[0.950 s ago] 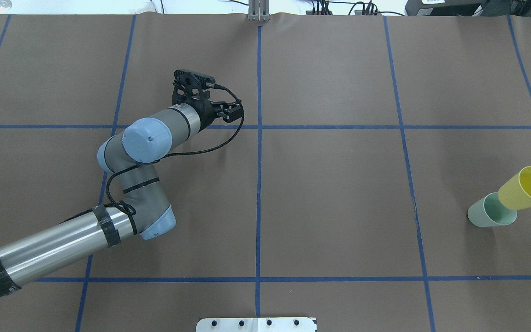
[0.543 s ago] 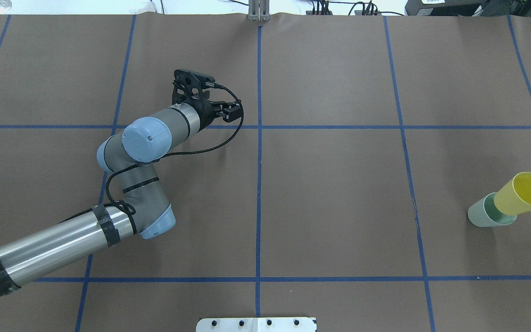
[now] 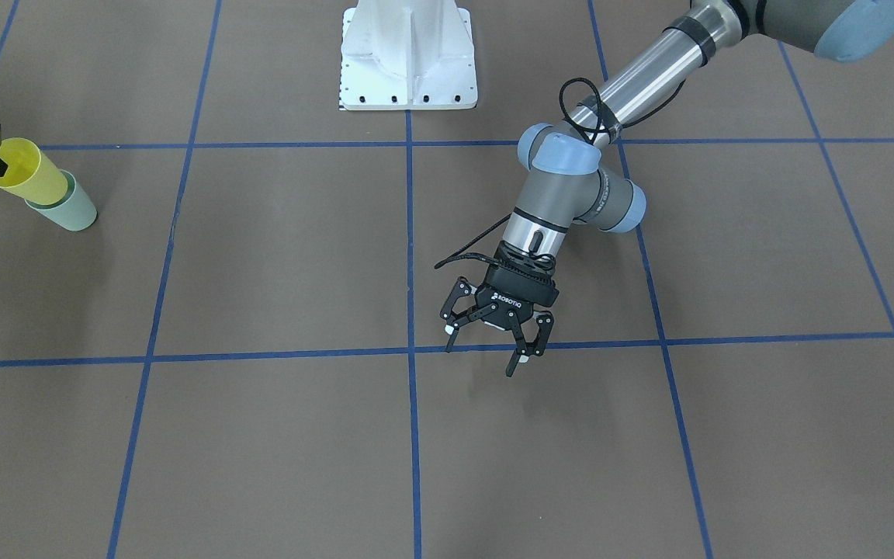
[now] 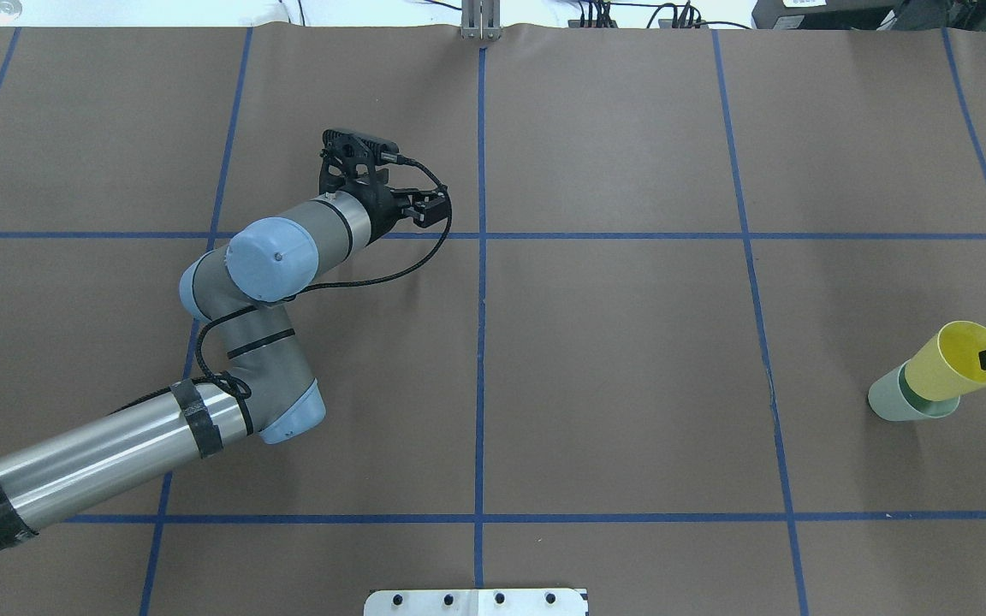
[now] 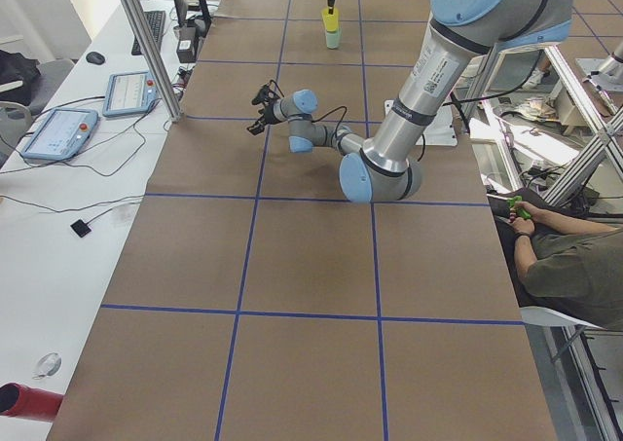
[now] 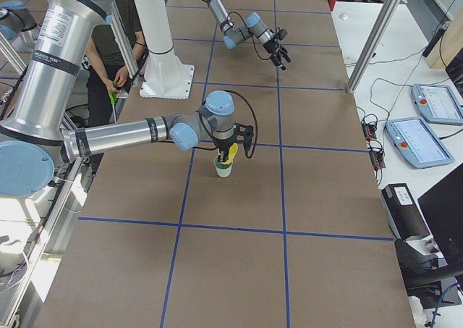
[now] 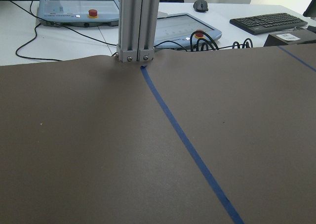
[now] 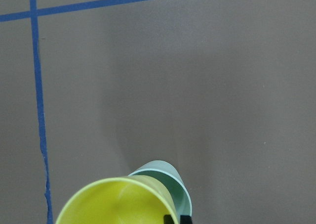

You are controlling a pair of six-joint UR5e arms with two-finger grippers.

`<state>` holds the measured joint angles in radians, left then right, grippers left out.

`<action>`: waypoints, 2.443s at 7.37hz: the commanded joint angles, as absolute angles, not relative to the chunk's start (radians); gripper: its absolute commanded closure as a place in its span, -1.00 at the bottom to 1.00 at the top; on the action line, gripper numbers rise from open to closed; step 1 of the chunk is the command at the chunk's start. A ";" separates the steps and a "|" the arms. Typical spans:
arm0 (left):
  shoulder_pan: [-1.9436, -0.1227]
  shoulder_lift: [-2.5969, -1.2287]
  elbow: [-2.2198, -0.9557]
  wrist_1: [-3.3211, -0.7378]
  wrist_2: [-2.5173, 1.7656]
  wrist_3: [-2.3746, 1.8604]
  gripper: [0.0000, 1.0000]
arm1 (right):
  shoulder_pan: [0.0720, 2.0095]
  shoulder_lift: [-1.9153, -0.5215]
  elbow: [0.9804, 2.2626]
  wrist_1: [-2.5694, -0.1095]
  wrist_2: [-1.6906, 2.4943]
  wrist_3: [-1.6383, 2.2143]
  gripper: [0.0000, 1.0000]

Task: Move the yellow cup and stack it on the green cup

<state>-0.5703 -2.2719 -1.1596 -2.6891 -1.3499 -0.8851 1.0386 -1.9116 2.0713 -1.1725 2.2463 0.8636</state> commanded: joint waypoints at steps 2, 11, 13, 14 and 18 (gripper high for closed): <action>-0.571 -2.272 -1.160 -2.691 -1.350 -0.885 -0.99 | 1.035 -1.911 2.065 -1.173 2.250 0.864 1.00; -0.644 -2.221 -1.166 -2.657 -1.339 -0.942 -0.99 | 1.037 -1.856 2.020 -1.149 2.167 0.853 -0.98; -0.782 -2.220 -1.192 -2.381 -1.398 -0.919 -0.99 | 1.067 -1.752 1.955 -1.147 2.106 0.851 -0.98; -0.861 -2.224 -1.237 -2.211 -1.502 -0.857 -0.99 | 1.093 -1.715 1.921 -1.149 2.108 0.851 -0.98; -1.142 -2.224 -1.299 -1.807 -1.831 -0.425 -0.99 | 1.243 -1.438 1.645 -1.208 2.231 0.801 -0.98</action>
<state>-1.0551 -2.2208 -1.2813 -1.9512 -1.7285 -0.5643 1.1867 -1.5242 1.7349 -1.1769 2.1609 0.8300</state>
